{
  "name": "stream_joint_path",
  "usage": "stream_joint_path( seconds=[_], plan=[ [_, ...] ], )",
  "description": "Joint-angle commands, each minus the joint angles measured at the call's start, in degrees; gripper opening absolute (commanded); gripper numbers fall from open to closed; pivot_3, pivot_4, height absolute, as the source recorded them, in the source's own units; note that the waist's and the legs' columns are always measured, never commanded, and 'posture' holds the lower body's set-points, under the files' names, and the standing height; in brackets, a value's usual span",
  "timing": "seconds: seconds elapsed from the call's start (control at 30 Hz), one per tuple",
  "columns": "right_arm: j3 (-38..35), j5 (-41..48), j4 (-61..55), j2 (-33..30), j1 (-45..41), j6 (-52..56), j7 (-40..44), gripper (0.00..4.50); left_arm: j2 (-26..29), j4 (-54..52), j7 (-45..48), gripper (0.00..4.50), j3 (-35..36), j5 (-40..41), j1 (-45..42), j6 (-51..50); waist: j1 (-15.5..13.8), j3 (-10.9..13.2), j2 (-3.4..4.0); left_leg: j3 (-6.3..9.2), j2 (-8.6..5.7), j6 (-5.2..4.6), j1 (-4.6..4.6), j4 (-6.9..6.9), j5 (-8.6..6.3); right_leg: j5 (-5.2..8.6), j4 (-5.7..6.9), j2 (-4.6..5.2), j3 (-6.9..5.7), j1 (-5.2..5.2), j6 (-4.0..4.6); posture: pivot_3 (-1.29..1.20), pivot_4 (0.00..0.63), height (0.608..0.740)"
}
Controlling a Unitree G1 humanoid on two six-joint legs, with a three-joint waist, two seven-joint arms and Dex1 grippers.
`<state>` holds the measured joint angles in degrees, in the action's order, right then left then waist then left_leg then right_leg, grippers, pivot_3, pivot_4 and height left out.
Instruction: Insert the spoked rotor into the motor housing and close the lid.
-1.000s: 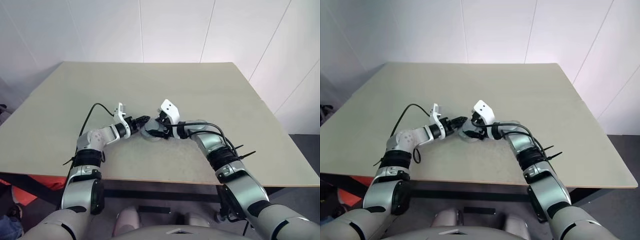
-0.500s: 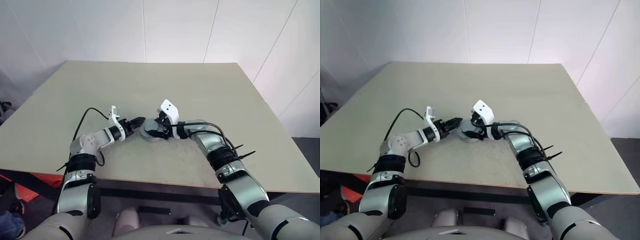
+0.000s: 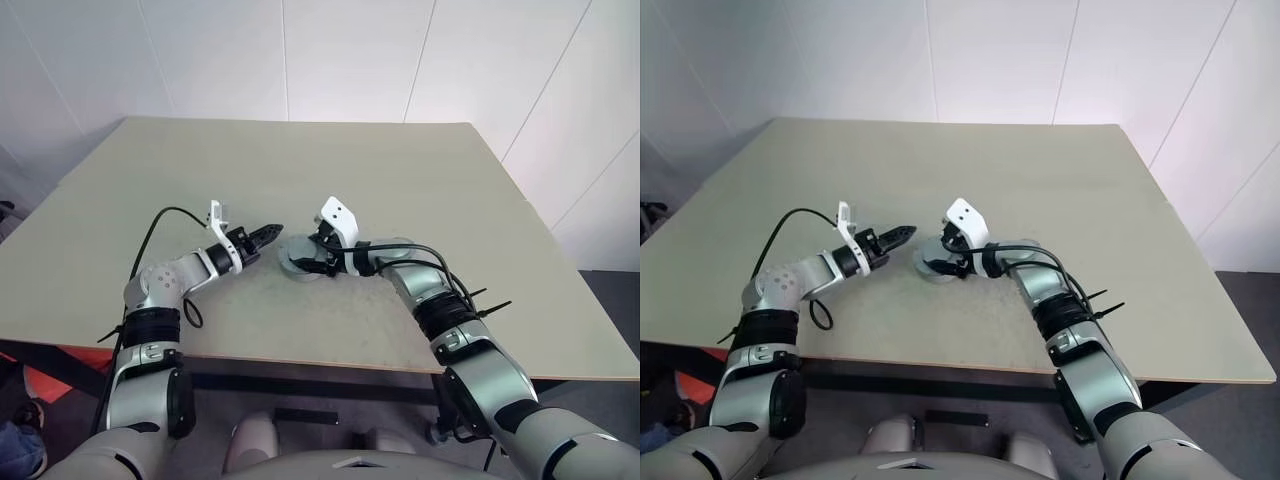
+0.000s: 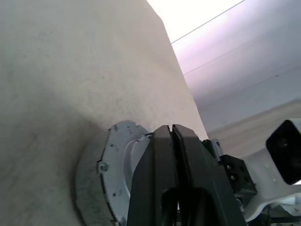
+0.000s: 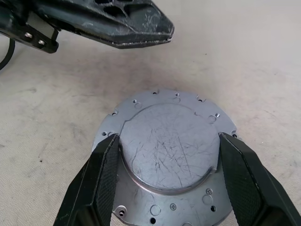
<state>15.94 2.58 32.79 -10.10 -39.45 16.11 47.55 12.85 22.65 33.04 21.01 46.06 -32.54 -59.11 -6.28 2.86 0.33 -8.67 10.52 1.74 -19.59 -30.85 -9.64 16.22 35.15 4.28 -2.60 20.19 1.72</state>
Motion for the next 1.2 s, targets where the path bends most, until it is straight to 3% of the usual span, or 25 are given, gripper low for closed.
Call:
stream_joint_path(
  seconds=[0.03,0.33,0.73,0.97,1.2],
  plan=[
    [0.35,-2.88,4.93,-1.53,1.18,2.04,-2.51,3.19,-0.22,-3.63,0.86,0.05,0.81,2.98,-0.95,-1.32,0.11,0.02,0.01,0.0,0.0,0.0,-0.01,0.0,0.0,0.0,0.0,0.0,0.0,0.0,0.0,0.0,0.0,0.74],
    [0.04,-2.82,5.19,-1.54,1.26,2.11,-3.05,3.19,1.09,3.27,-4.44,0.05,-1.65,-2.93,2.9,-1.97,0.54,0.09,0.14,-0.01,-0.01,0.0,-0.04,0.06,0.0,-0.03,-0.14,0.0,0.0,-0.01,-0.05,0.0,0.0,0.74],
    [-0.09,-2.6,4.75,-1.64,0.9,1.92,-2.59,3.19,0.41,-2.42,-1.37,0.05,0.13,0.22,4.05,-1.12,0.56,0.22,0.2,0.0,-0.01,-0.01,0.23,0.19,-0.01,-0.05,-0.44,0.02,-0.07,-0.12,-0.08,0.0,0.0,0.74],
    [-0.05,-2.27,3.68,-1.64,1.28,2.11,-1.88,3.19,2.94,-4.34,1.46,0.05,5.75,3.69,2.59,3.95,0.7,0.32,0.13,-0.03,0.03,0.0,-0.19,0.19,0.0,-0.14,-0.4,0.0,-0.09,0.04,0.02,0.0,0.0,0.74],
    [0.19,-2.41,3.04,-2.49,1.99,2.69,-1.0,3.19,6.2,-2.9,1.28,0.05,5.83,2.35,2.26,5.55,0.71,0.32,0.14,-0.03,0.03,0.0,-0.16,0.2,-0.01,-0.15,-0.39,0.0,-0.09,0.02,0.02,0.0,0.0,0.74]
  ],
)
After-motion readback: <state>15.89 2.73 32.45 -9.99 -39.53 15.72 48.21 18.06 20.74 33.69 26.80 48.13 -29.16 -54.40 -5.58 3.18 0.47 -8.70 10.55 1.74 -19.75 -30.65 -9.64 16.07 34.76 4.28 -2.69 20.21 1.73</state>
